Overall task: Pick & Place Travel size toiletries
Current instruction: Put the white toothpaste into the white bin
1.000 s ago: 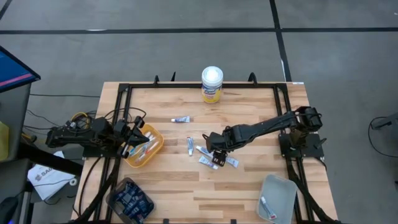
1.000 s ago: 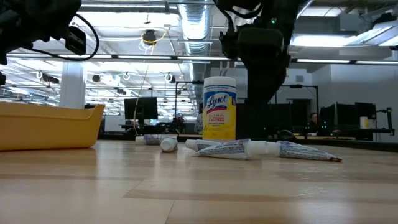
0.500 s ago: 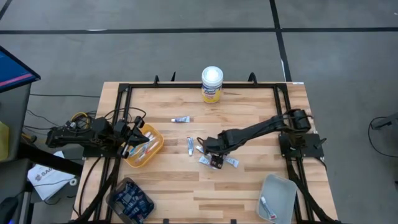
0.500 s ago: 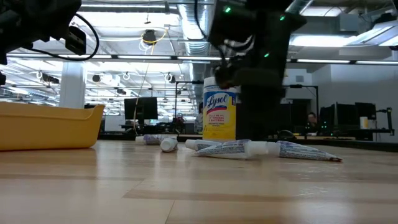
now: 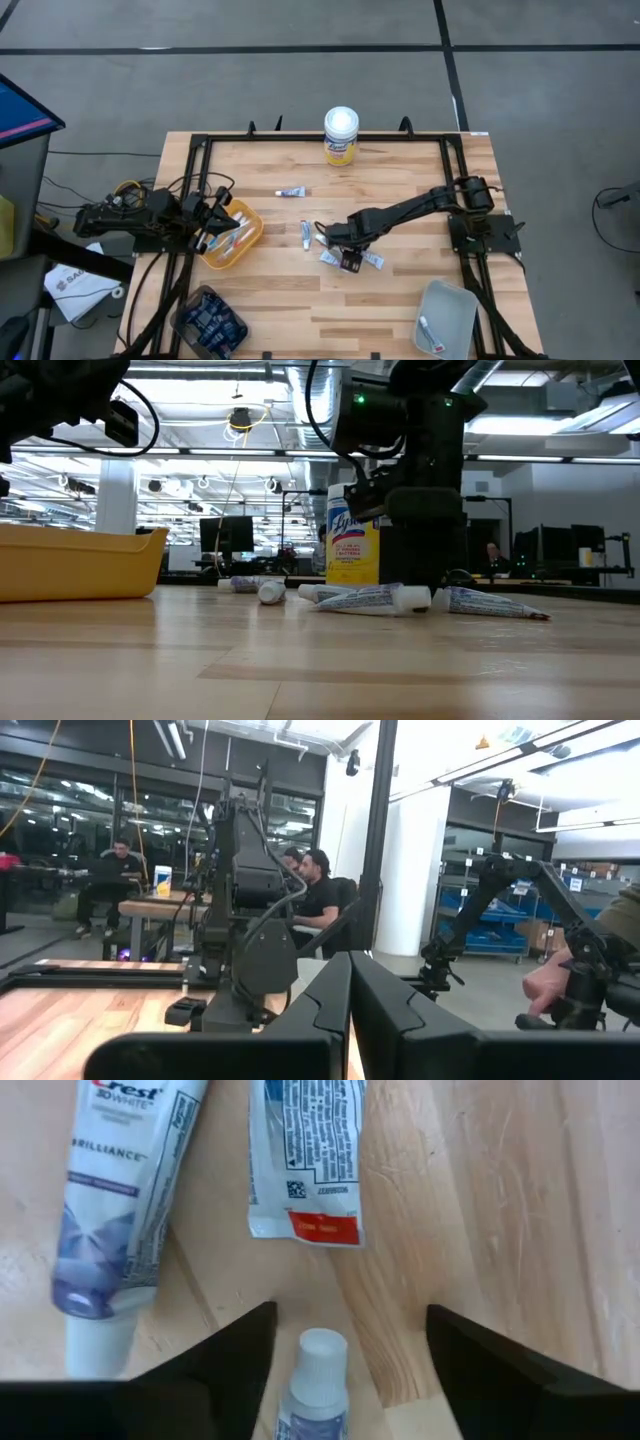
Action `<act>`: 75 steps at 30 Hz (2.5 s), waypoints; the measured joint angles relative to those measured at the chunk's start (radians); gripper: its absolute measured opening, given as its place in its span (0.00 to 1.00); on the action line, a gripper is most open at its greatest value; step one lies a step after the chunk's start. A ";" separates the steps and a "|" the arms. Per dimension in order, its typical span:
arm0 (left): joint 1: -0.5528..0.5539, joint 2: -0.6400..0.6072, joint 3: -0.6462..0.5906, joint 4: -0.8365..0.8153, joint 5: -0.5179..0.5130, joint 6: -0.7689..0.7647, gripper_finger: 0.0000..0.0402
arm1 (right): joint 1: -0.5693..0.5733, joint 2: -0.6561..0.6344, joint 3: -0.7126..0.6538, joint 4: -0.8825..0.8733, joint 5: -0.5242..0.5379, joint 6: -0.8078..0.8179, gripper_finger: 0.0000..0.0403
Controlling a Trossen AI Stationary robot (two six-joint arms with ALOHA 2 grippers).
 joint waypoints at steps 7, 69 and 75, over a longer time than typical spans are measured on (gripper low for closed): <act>0.000 0.000 0.000 0.005 -0.003 0.000 0.00 | -0.007 0.000 -0.001 -0.007 -0.008 0.000 0.34; -0.002 0.000 0.000 0.020 -0.001 0.000 0.00 | 0.259 -0.066 -0.146 -0.259 -0.262 0.437 0.75; -0.002 0.000 0.000 0.020 -0.003 0.000 0.00 | 0.255 -0.065 -0.147 -0.240 -0.268 0.426 0.62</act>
